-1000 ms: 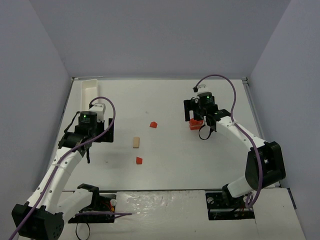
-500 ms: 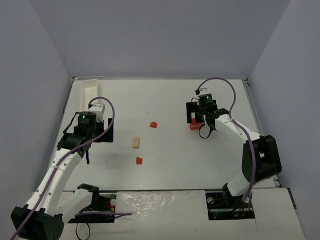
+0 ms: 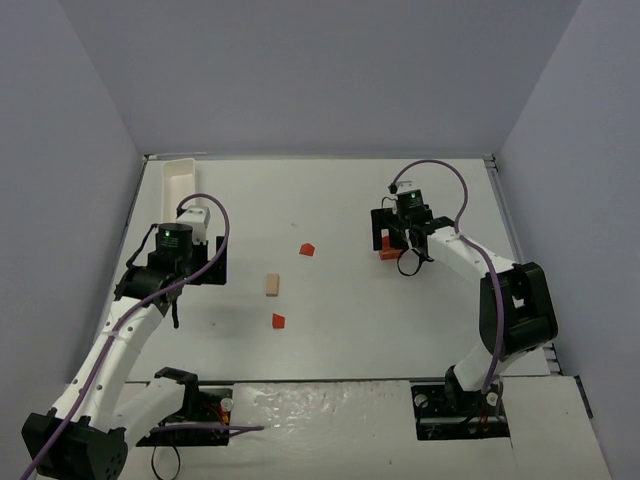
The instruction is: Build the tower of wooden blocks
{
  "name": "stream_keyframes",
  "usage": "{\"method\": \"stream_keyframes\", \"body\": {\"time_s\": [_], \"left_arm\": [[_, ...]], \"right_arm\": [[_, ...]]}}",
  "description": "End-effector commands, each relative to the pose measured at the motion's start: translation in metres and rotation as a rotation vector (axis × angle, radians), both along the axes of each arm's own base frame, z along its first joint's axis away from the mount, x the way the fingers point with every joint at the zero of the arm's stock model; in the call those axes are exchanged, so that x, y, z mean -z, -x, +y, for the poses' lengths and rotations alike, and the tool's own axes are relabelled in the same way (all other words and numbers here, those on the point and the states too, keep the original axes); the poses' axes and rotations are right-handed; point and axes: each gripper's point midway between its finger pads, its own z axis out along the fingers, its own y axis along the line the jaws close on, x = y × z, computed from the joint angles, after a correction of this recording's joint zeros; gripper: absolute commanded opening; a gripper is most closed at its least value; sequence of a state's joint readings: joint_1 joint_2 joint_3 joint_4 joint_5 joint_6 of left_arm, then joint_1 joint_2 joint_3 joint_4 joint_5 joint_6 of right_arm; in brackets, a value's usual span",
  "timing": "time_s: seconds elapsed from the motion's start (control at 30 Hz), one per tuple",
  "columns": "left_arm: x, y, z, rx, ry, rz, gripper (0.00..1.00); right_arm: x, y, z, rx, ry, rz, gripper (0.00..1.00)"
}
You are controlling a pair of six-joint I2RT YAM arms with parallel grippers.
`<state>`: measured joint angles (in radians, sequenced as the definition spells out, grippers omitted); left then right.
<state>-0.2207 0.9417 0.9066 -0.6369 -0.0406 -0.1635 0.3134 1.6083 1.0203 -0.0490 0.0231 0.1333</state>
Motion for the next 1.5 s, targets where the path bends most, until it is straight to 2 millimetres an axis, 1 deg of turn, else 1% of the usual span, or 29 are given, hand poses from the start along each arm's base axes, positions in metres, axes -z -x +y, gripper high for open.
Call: {"method": "stream_keyframes", "body": {"time_s": [0.0,0.27,0.6,1.47], "left_arm": [[-0.0152,-0.0128,-0.0030,0.009,0.012,-0.064,0.95],[-0.0149,-0.0131,-0.0033,0.011,0.010,-0.063,0.95],[-0.0145,-0.0130,-0.0031,0.010,0.010,-0.062,0.95],[-0.0127,-0.0132,-0.0033,0.011,0.010,-0.055,0.95]], "right_arm": [[-0.0096,-0.0110,0.0027,-0.003,-0.020,-0.034,1.00],[-0.0085,-0.0138,0.0024,-0.008,-0.013,-0.032,0.97],[-0.0059,-0.0156,0.0028,-0.011,-0.009,-0.028,0.89],[-0.0051,-0.0184,0.0026,-0.029,0.007,-0.029,0.72]]}}
